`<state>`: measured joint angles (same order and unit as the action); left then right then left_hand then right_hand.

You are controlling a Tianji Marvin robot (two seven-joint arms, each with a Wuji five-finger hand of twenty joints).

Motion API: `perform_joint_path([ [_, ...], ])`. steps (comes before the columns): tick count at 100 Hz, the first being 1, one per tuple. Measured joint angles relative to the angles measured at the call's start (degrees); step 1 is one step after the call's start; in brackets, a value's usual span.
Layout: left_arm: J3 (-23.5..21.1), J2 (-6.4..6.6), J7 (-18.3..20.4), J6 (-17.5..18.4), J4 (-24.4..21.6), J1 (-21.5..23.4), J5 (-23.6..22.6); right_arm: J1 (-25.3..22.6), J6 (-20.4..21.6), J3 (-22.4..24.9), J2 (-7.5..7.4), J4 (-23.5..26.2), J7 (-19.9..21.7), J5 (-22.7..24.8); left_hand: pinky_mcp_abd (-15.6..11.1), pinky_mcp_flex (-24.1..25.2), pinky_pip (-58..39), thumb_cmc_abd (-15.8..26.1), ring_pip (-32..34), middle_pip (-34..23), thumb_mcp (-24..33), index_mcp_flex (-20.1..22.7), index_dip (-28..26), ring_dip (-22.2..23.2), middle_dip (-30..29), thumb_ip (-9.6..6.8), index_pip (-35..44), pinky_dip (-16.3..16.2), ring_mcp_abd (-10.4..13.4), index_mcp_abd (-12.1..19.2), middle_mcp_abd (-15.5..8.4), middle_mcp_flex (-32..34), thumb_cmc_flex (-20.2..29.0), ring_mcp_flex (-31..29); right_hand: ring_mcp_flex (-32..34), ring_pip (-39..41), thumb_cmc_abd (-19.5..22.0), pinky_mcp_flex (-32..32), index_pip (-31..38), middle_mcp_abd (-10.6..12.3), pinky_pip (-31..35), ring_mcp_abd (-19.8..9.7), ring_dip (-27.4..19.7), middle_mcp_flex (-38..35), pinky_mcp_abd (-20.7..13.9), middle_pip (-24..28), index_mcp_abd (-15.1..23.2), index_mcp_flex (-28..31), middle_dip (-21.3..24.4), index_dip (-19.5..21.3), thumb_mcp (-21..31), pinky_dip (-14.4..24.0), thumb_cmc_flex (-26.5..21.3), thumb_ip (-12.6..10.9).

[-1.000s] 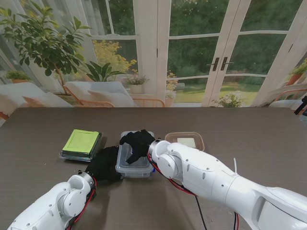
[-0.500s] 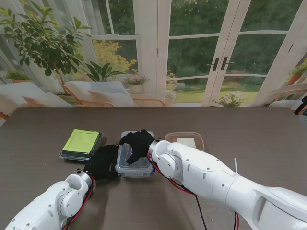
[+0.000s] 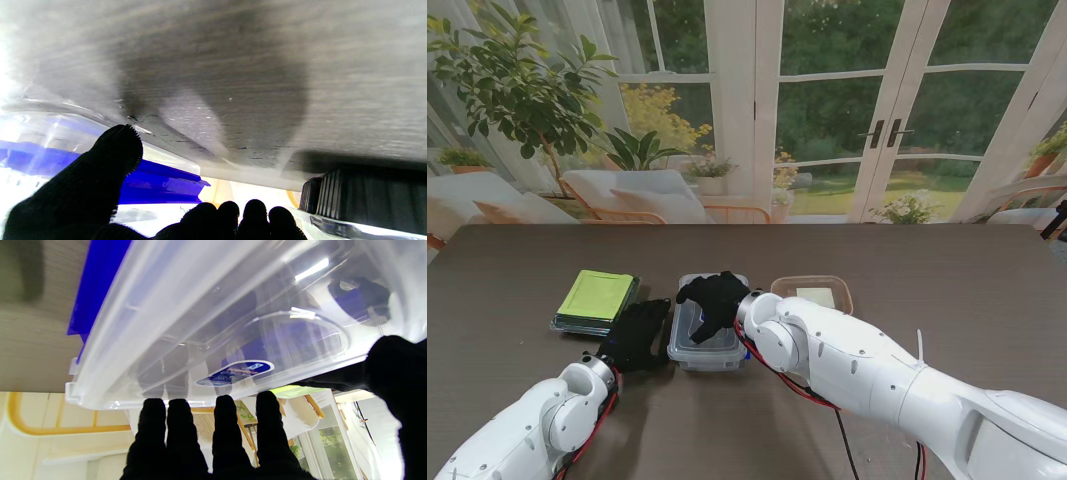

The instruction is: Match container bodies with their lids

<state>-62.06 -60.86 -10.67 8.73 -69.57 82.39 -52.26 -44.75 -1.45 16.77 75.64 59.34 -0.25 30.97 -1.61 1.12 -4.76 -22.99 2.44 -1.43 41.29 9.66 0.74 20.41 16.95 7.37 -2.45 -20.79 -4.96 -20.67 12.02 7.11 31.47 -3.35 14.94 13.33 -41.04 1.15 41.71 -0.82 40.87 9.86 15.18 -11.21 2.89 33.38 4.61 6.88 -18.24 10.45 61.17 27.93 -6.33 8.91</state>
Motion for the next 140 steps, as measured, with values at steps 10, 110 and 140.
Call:
perform_joint_path([
  [10, -0.23, 0.10, 0.36, 0.74, -0.14, 0.11, -0.65, 0.01, -0.01, 0.00, 0.00, 0.01, 0.02, -0.04, 0.01, 0.01, 0.00, -0.88, 0.00, -0.02, -0.08, 0.00, 0.00, 0.00, 0.01, -0.01, 0.00, 0.00, 0.00, 0.87, -0.01, 0.00, 0.00, 0.00, -0.01, 0.00, 0.00, -0.03, 0.00, 0.00, 0.00, 0.00, 0.00, 0.00, 0.00, 0.00, 0.00, 0.00, 0.00, 0.00, 0.00, 0.00, 0.00, 0.00],
  [110, 0.96, -0.05, -5.39, 2.34, 1.94, -0.56, -1.16, 0.09, -0.08, 0.03, 0.02, 0.10, 0.44, -0.67, 0.37, 0.01, 0.03, -4.77, 0.00, -0.07, -5.04, 0.00, 0.00, 0.39, 0.70, 0.54, 0.00, 2.03, -0.51, 0.59, 0.20, 0.16, -4.81, 0.00, -0.04, -0.05, 0.00, -0.23, -0.01, 0.00, -0.02, 0.00, -0.37, 0.00, 0.00, 0.00, 0.00, 0.30, 0.00, 0.00, 0.00, -0.01, 0.00, 0.00],
  [140, 0.49, -0.40, -8.85, 1.26, 1.94, 0.54, -2.37, 0.11, -0.06, 0.06, 0.03, 0.11, 0.54, -0.81, 0.97, 0.01, 0.04, -4.04, 0.70, -0.27, -5.11, 0.00, 0.00, 2.15, 1.27, 0.62, 0.00, 2.03, -1.20, -1.27, 1.43, 0.86, -5.25, 0.00, -0.06, -0.11, 0.00, -0.23, -0.01, 0.00, -0.29, 0.00, -0.46, 0.00, 0.00, 0.00, 0.00, 0.31, 0.00, 0.00, 0.00, -0.01, 0.00, 0.00],
])
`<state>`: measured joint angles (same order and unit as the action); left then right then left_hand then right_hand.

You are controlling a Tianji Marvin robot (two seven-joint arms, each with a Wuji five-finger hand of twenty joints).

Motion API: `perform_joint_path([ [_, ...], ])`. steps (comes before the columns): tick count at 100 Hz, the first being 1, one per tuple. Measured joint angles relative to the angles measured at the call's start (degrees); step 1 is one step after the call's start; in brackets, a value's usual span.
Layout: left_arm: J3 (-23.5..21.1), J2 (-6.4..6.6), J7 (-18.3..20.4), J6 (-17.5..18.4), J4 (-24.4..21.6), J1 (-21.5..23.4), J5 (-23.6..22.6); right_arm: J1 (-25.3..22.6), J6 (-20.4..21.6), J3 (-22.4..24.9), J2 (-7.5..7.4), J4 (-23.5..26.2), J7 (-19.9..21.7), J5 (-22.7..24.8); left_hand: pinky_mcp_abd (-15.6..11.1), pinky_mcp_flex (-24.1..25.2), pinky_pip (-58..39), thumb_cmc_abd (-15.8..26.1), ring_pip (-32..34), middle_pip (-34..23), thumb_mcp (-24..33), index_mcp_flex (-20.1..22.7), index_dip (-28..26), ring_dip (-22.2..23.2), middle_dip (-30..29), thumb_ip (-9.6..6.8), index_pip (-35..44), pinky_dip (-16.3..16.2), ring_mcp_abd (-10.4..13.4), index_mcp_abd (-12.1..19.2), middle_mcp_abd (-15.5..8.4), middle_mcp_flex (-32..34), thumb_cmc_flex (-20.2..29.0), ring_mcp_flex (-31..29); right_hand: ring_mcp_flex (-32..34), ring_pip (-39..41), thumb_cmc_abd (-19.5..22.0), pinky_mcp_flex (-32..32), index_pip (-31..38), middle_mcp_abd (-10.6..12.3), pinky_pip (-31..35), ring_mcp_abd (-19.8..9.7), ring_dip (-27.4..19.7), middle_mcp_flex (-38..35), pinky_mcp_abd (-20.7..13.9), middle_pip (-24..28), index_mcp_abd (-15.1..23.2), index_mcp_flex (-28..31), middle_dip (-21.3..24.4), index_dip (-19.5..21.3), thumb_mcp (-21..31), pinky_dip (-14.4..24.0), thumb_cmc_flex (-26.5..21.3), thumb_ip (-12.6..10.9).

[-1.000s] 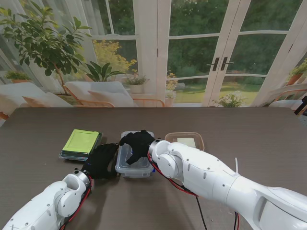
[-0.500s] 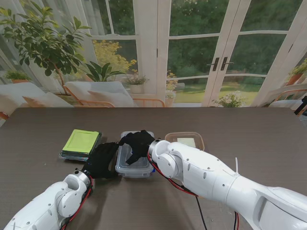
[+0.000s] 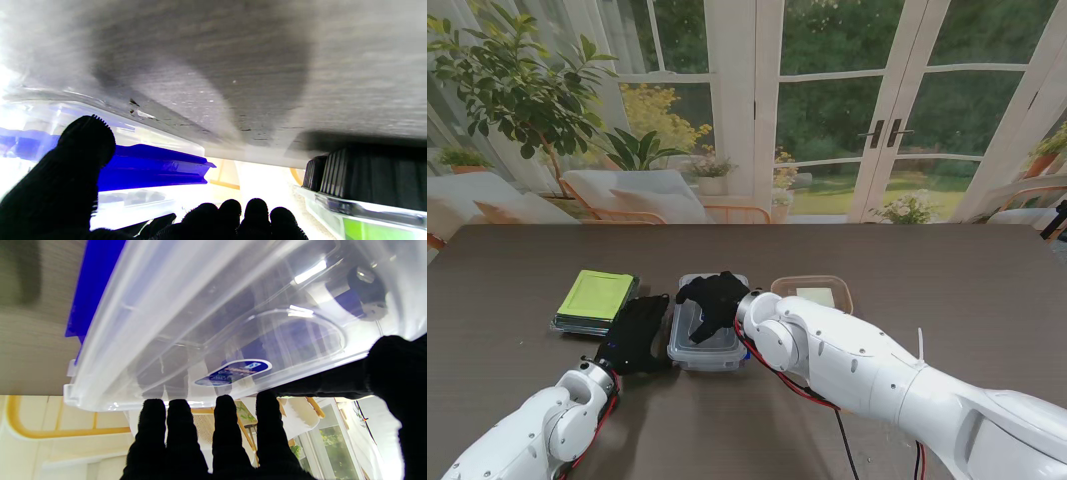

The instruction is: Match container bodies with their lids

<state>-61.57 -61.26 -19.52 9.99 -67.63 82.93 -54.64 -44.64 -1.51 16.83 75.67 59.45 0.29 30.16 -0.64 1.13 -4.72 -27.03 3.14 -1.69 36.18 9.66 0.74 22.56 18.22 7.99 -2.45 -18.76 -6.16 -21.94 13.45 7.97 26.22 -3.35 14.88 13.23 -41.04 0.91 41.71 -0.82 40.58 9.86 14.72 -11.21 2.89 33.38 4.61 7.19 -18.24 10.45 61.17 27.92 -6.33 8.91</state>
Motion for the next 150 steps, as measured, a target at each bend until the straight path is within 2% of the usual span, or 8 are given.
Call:
perform_joint_path([
  [34, -2.36, -0.02, -0.12, -1.00, -1.64, 1.84, -1.49, 0.04, 0.06, 0.03, -0.03, 0.04, 0.23, -0.10, 0.73, 0.00, 0.00, 0.07, 0.50, -0.18, -0.02, 0.00, 0.00, 1.55, 0.11, 0.00, 0.00, -0.69, -1.05, -1.37, 1.32, 0.71, 0.02, -0.11, -0.01, -0.19, 0.00, -0.04, 0.00, 0.00, -0.15, 0.00, -0.01, 0.00, 0.00, 0.00, 0.00, 0.00, 0.00, 0.00, 0.00, 0.00, 0.00, 0.00],
  [121, -3.66, -0.30, -4.11, -1.57, -1.89, 3.03, -1.29, 0.10, 0.17, 0.06, -0.25, 0.34, 0.92, -0.34, 1.31, 0.00, -0.01, 0.09, 0.75, -0.27, -0.70, 0.00, 0.00, 2.88, 0.16, 0.05, 0.00, -2.14, -2.30, -1.52, 1.49, 1.94, -0.09, -0.37, -0.74, -0.27, 0.01, -1.38, -0.02, 0.02, -0.17, 0.00, -0.87, 0.69, 0.00, -0.66, -0.05, -0.80, 0.06, -0.03, -0.01, 0.00, 0.00, 0.00],
  [150, -3.90, -0.76, -5.78, -1.13, -1.30, 3.09, -0.05, 0.22, 0.25, 0.00, -0.29, 0.36, 1.15, -0.42, 1.44, 0.00, -0.03, 0.08, 0.75, -0.27, -1.27, 0.00, 0.00, 2.92, 0.16, 0.06, 0.00, -2.80, -2.35, -1.52, 1.52, 1.94, -0.40, -0.45, -0.75, -0.56, 0.01, -1.48, -0.02, 0.02, -0.22, 0.00, -0.88, 0.75, 0.00, -0.80, -0.10, -1.08, 0.29, -0.04, 0.00, 0.00, 0.00, 0.00],
])
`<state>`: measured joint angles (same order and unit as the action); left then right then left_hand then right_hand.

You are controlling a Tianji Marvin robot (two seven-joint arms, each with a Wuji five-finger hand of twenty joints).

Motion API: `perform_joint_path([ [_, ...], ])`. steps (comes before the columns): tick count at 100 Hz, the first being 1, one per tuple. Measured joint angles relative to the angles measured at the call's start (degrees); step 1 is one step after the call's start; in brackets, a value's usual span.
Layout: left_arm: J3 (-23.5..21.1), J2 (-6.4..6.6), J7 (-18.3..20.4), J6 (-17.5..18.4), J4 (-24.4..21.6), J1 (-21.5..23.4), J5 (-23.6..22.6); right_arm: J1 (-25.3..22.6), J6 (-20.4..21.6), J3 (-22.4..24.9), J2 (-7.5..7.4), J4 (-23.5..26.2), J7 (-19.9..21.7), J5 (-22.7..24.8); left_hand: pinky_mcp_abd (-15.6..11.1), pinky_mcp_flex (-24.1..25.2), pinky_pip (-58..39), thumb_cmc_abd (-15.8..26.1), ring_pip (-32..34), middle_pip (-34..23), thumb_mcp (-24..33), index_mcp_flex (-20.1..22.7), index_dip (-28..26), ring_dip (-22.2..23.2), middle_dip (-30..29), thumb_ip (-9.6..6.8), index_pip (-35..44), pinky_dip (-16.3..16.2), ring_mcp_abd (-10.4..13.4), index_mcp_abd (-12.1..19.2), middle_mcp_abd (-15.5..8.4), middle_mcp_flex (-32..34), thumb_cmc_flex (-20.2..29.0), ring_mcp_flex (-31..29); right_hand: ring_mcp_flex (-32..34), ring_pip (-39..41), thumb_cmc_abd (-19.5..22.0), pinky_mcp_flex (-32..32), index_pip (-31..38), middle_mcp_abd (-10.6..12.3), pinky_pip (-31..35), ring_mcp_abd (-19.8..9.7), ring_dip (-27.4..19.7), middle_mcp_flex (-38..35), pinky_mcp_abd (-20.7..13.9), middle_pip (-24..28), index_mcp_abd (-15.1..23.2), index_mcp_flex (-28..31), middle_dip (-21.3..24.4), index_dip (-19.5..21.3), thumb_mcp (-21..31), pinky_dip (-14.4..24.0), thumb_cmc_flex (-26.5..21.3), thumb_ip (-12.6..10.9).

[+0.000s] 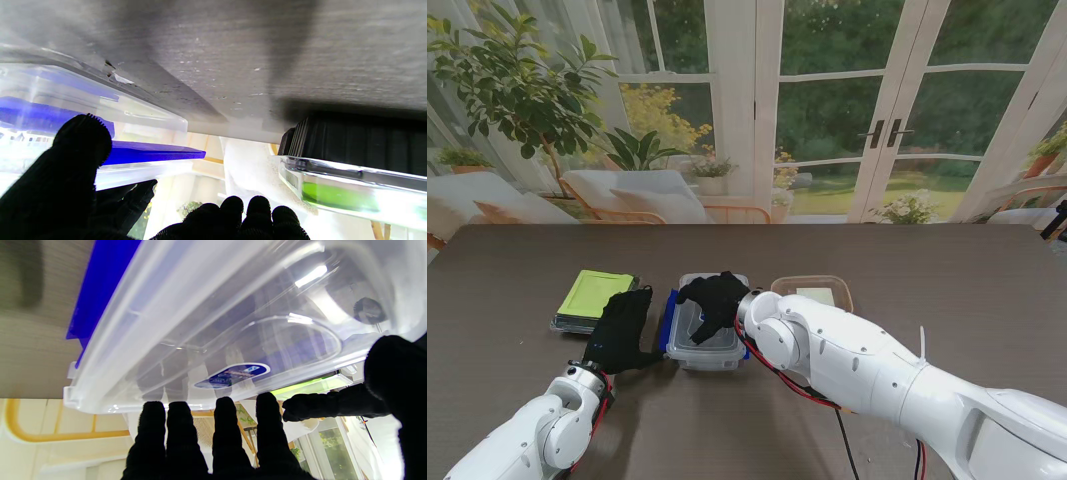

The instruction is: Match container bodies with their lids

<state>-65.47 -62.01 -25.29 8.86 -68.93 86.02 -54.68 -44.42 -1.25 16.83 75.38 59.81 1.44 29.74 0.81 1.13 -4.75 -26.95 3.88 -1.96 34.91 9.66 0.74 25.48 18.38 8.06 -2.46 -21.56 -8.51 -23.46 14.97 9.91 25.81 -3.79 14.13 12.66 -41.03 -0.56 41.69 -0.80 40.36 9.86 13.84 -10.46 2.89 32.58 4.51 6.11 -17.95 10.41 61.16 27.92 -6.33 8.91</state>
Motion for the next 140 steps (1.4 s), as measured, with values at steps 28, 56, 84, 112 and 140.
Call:
perform_joint_path([
  [28, -1.55, -0.27, 0.84, 3.77, -0.69, 0.42, 1.83, 0.05, 0.13, 0.00, -0.06, 0.03, 0.13, -0.08, 0.48, 0.11, -2.08, 0.00, 2.28, -0.38, 0.73, 0.00, 0.00, 1.45, 0.34, 0.08, 0.00, -3.37, -0.60, 0.06, 0.02, 1.21, 1.78, -1.55, 0.00, -0.08, 0.00, -0.02, -0.01, 0.01, -0.13, 0.00, 0.00, 0.01, 0.00, 0.00, 0.00, 0.05, 0.16, -0.01, 0.00, 0.00, 0.00, 0.00],
  [56, -2.50, -0.18, 2.39, 5.33, -1.73, 0.84, 1.83, 0.03, 0.15, -0.02, -0.06, 0.04, 0.09, -0.08, 0.58, 0.11, -2.12, 0.00, 5.72, -0.96, 2.05, 0.00, 0.00, 1.50, 1.08, 0.10, 0.00, -4.44, -0.60, 0.77, -0.63, 1.79, 3.87, -1.57, 0.00, -0.11, 0.00, -0.02, -0.01, 0.01, -0.15, 0.00, -0.01, 0.01, 0.00, 0.00, 0.00, 0.07, 0.17, -0.01, 0.00, 0.00, 0.00, 0.00],
  [84, -3.02, 0.65, 6.40, 8.66, -2.57, -0.28, -0.25, 0.03, 0.09, 0.04, -0.06, 0.01, 0.22, -0.63, 0.58, -0.06, -2.12, 0.00, 7.21, -2.40, 3.62, 0.24, 0.00, 0.61, 0.59, 0.09, 0.00, -4.45, -0.10, 2.84, -2.48, 3.18, 5.50, -1.51, 0.00, -0.84, 0.01, -0.66, -0.01, 0.01, -0.18, 0.00, -0.01, 0.01, 0.00, 0.00, -0.01, 0.22, 0.17, -0.01, 0.00, 0.00, 0.00, 0.00],
  [112, -5.53, 1.51, 15.41, 12.65, -6.06, -0.48, -1.11, -0.52, 0.04, 0.47, -0.01, 0.01, -0.05, -1.08, 0.71, -3.38, -2.16, 0.85, 10.38, -6.06, 5.02, 6.84, -0.25, -1.00, -0.69, -0.01, 1.51, -4.45, 0.00, 4.23, -3.00, 7.86, 9.89, -4.34, -0.63, -2.00, 0.01, -2.46, -0.01, 0.01, -0.18, -0.05, 0.01, 0.67, 0.00, -0.02, -0.08, 0.17, 0.24, -0.01, 0.00, 0.00, -0.01, 0.00],
  [140, -7.24, 3.19, 21.60, 17.27, -8.46, -1.53, -4.76, -0.78, 0.05, 0.64, 0.00, -0.02, -0.37, -1.27, 1.44, -5.28, -13.27, 4.53, 14.14, -8.15, 7.03, 12.31, -1.33, -2.16, -1.86, -0.17, 1.76, -4.42, 0.01, 4.69, -2.97, 12.23, 12.94, -8.67, -1.03, -2.05, 0.01, -3.06, -0.01, 0.01, -0.18, -0.15, 0.01, 0.75, 0.00, -0.12, -0.02, 0.27, 0.33, -0.01, 0.00, 0.00, -0.01, 0.00],
])
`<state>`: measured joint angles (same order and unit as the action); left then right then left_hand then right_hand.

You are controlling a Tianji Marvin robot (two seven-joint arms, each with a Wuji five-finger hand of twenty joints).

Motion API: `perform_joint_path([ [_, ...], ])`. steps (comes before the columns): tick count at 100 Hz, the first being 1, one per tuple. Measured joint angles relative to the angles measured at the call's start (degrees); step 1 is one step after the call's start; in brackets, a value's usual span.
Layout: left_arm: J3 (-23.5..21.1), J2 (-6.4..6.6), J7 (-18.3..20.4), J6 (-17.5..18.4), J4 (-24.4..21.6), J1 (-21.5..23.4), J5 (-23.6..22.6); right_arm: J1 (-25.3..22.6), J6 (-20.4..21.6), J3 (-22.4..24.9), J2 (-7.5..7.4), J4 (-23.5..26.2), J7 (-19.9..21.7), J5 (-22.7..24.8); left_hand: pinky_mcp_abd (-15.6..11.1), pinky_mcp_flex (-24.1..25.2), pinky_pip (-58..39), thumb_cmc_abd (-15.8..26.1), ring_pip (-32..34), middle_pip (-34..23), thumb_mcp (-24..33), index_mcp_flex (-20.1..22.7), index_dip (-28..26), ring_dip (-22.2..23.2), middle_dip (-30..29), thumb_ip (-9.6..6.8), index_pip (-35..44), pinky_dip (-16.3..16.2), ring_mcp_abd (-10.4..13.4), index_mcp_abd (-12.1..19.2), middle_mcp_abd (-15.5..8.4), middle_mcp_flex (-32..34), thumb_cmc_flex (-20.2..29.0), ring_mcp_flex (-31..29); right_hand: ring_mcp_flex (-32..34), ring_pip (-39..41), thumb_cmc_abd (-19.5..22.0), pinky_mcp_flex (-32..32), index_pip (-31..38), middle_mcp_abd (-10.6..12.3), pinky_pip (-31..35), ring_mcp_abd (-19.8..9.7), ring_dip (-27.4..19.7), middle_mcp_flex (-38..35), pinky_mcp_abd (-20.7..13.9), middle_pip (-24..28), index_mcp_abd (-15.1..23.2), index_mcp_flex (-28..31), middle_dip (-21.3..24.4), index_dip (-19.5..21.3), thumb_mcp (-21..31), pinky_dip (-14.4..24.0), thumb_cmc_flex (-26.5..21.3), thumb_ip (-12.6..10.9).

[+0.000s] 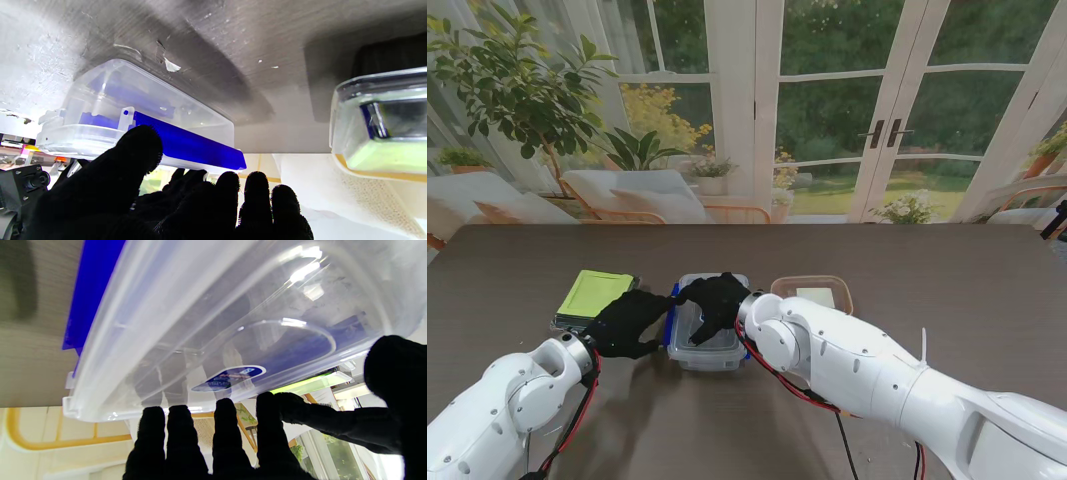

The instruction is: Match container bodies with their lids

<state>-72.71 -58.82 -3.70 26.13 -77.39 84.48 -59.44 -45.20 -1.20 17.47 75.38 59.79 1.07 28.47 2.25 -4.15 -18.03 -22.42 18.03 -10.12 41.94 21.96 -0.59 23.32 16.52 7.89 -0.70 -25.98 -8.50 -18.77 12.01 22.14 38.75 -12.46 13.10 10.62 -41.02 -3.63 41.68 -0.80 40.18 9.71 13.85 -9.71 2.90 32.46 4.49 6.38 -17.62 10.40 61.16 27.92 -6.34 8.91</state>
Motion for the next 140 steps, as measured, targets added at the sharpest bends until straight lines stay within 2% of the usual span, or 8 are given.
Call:
perform_joint_path([
  [13, 0.46, 0.26, -0.66, -0.07, 0.31, -0.80, -0.37, 0.00, 0.03, 0.00, 0.07, -0.13, -0.09, -0.14, 0.00, 4.10, -16.47, 0.07, 0.00, -0.07, 0.23, 0.22, -0.54, -0.61, -0.17, -0.69, 0.00, 4.42, 0.00, 0.04, -0.04, 0.02, 2.03, 0.00, -0.04, 0.00, 0.00, -0.08, 0.00, 0.00, 0.00, -0.04, 0.00, 0.00, 0.00, 0.00, 0.00, 0.01, 0.00, 0.00, 0.00, 0.00, 0.00, 0.00],
  [40, 3.17, 0.04, -4.95, -1.26, 2.86, -2.96, 0.84, 0.03, 0.27, 0.10, 0.16, -0.40, -0.05, -0.65, -0.18, 4.51, -17.82, 1.22, 0.00, -0.08, 0.22, -1.38, -0.32, -1.39, -0.23, -0.69, -0.14, 5.08, 0.58, 0.04, -0.04, -0.16, 1.97, 0.00, -0.30, -0.01, 0.00, -0.60, 0.00, 0.01, 0.00, -0.22, 0.00, 0.05, 0.00, -0.01, -0.14, 0.11, 0.00, 0.00, 0.00, 0.00, -0.01, 0.00],
  [51, 3.39, -0.10, -3.50, -3.24, 2.81, -3.27, 0.93, 0.00, 0.27, 0.17, 0.15, -0.40, 0.02, -0.71, -0.18, 4.55, -19.07, 1.66, 0.23, -0.31, -0.04, -1.09, -0.23, -1.88, -0.73, -0.69, -0.14, 5.80, 0.51, -0.18, 0.12, 0.81, 1.34, -0.09, -0.46, -0.01, 0.00, -0.73, 0.00, 0.07, 0.00, -0.38, 0.00, 0.05, -0.06, -0.02, -0.06, 0.16, 0.00, 0.00, 0.00, 0.00, -0.01, 0.00],
  [69, 4.10, 0.05, -0.90, -11.11, 1.95, -3.32, -0.95, 0.00, 0.27, 0.20, 0.13, -0.40, 0.04, -0.62, 7.46, 2.91, -35.76, 2.23, 8.39, -3.63, -0.78, 8.43, -1.76, 5.19, 4.48, -0.69, 1.01, -1.93, -8.08, -3.18, 4.66, 12.81, 0.95, -10.33, -0.47, -0.02, 0.01, -0.74, 0.00, 0.13, 0.00, -0.56, 0.00, 0.05, -0.10, -0.04, -0.01, 0.13, 0.03, 0.00, 0.00, 0.00, -0.01, 0.00],
  [85, 5.95, -0.57, -0.40, -13.24, 5.25, -5.77, 8.66, 0.07, 0.46, 0.19, 0.08, -0.40, 0.18, -0.54, 12.13, -3.88, -50.96, 2.94, 21.62, -10.79, -1.99, 13.69, -3.50, 15.50, 15.82, -0.69, 3.58, -12.85, -11.51, -2.31, 5.42, 18.95, 1.05, -17.73, -0.48, -0.02, 0.01, -0.74, 0.00, 0.14, 0.00, -0.62, 0.00, 0.05, -0.12, -0.08, 0.01, 0.05, 0.06, 0.00, -0.66, 0.00, -0.01, 0.00],
  [114, 6.99, -2.46, 5.63, -13.74, 9.06, -11.98, 23.18, -2.17, -0.38, 3.24, -1.40, 2.38, 0.85, 0.21, 16.89, -19.20, -63.06, 5.87, 39.44, -20.27, -5.19, 22.71, -5.53, 24.93, 30.14, -0.69, 7.01, -23.17, -13.33, 1.93, 6.13, 28.77, 1.76, -31.16, -0.46, 0.01, 0.65, -0.68, 0.00, 1.01, -0.28, -4.41, 0.00, -0.23, -1.29, -0.28, -0.55, 0.80, 0.08, 0.00, -1.00, 0.00, -0.01, 0.00],
  [125, 7.28, -2.95, 9.85, -16.61, 8.99, -13.85, 30.48, -4.06, -2.27, 5.02, -2.76, 5.11, 0.72, 1.19, 20.84, -28.13, -69.09, 7.19, 46.56, -24.24, -7.68, 25.77, -5.72, 26.89, 35.39, -0.69, 7.53, -24.63, -13.94, 1.98, 6.56, 33.85, 1.80, -38.67, 0.75, 1.61, 0.65, 0.76, 0.00, 0.85, -0.30, -7.12, 0.16, -1.35, -1.30, 1.41, -0.55, 0.80, -0.22, 0.00, -1.00, -0.01, -0.01, 0.00],
  [140, 10.22, -3.20, 13.25, -17.91, 12.53, -18.99, 31.16, -4.25, -2.47, 5.57, -3.42, 5.81, 0.45, 2.38, 22.81, -38.27, -77.09, 8.81, 53.87, -29.27, -12.13, 27.09, -5.75, 26.93, 42.03, -2.44, 8.28, -21.49, -13.09, 2.57, 6.58, 39.56, 1.73, -47.56, 3.39, 4.33, 0.65, 5.60, 0.01, 0.79, -0.22, -8.59, 1.12, -1.97, -1.30, 3.04, -0.55, 0.80, -0.69, 0.00, -1.02, 0.00, -0.01, 0.00],
])
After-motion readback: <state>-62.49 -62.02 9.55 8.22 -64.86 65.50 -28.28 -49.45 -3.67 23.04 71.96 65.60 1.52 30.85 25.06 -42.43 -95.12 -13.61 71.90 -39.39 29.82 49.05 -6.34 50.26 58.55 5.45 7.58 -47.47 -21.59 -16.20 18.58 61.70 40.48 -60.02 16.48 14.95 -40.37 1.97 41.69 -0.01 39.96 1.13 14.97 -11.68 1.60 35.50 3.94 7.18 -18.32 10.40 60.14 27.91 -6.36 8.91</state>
